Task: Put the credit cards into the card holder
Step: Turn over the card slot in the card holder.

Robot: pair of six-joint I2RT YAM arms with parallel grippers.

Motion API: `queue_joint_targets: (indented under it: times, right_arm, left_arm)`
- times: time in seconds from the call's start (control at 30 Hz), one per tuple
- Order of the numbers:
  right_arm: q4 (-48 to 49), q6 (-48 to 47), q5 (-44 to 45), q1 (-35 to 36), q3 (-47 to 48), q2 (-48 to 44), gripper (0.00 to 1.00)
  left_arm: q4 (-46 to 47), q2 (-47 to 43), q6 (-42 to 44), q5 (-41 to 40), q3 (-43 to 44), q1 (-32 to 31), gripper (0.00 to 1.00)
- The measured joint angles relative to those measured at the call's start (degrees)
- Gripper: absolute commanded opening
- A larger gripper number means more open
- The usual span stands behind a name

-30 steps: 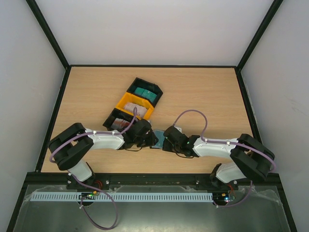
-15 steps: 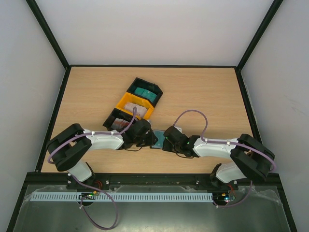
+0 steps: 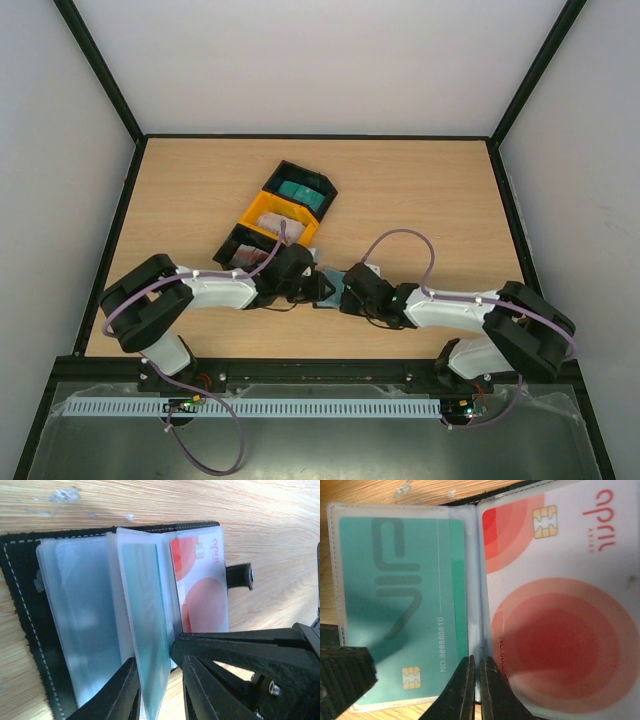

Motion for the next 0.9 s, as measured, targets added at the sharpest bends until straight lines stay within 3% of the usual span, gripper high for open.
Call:
queue_joint_targets:
  times: [0.17,0.6,0.9]
  right_arm:
    - [-4.0,1.2,2.7,0.0,-1.8,-6.6,0.18]
    - [-18.0,8.9,19.6,-0.1,-1.8,-25.7,0.25]
    - [-24.6,12.6,26.5,-0.1,-1.8,-34.5,0.29]
  left_arm:
    - [1.7,0.4,0.3,2.3,0.1,0.0,0.29]
    - [4.4,7.0,1.7,8.4,8.7,-0.6,0.41]
    - [5.0,15.5,1.8,10.0,15.8,-2.7,0.51]
